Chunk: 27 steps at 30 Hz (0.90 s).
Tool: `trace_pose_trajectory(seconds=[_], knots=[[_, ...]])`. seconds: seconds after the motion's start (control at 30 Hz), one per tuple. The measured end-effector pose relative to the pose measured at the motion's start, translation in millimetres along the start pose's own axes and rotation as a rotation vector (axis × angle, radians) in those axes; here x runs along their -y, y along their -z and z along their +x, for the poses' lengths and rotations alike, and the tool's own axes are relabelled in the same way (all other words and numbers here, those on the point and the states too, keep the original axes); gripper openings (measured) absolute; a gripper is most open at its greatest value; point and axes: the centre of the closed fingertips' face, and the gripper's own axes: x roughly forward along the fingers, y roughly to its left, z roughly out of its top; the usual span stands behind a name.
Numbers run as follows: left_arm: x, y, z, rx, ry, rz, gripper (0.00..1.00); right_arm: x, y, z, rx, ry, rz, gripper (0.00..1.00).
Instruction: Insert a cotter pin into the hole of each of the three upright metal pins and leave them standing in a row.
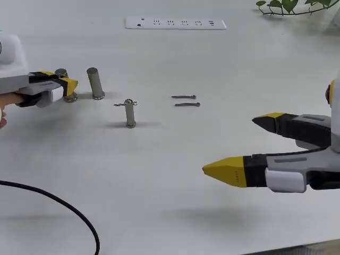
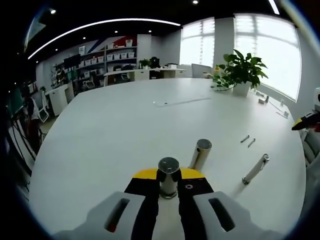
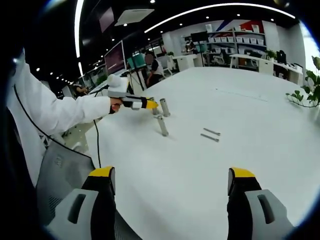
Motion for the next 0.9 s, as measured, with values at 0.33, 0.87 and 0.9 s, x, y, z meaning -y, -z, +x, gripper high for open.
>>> trace_pose_trajectory(seconds=[0.33, 0.87, 0.9], knots=[[14.9, -7.0, -29.8, 0.015, 0.002, 0.012, 0.1, -5.2, -5.3, 0.6, 0.013, -0.017, -0.021, 0.92], [54.1, -16.5, -79.8, 0.034, -0.066, -0.007, 0.1, -13.2, -6.3, -1.4, 0.022, -0.055, -0.081, 0.92], [55.9, -16.6, -81.6, 0.033, -0.069, -0.007, 0.1, -13.7, -6.1, -1.7, 0.021, -0.056, -0.085, 0.92]])
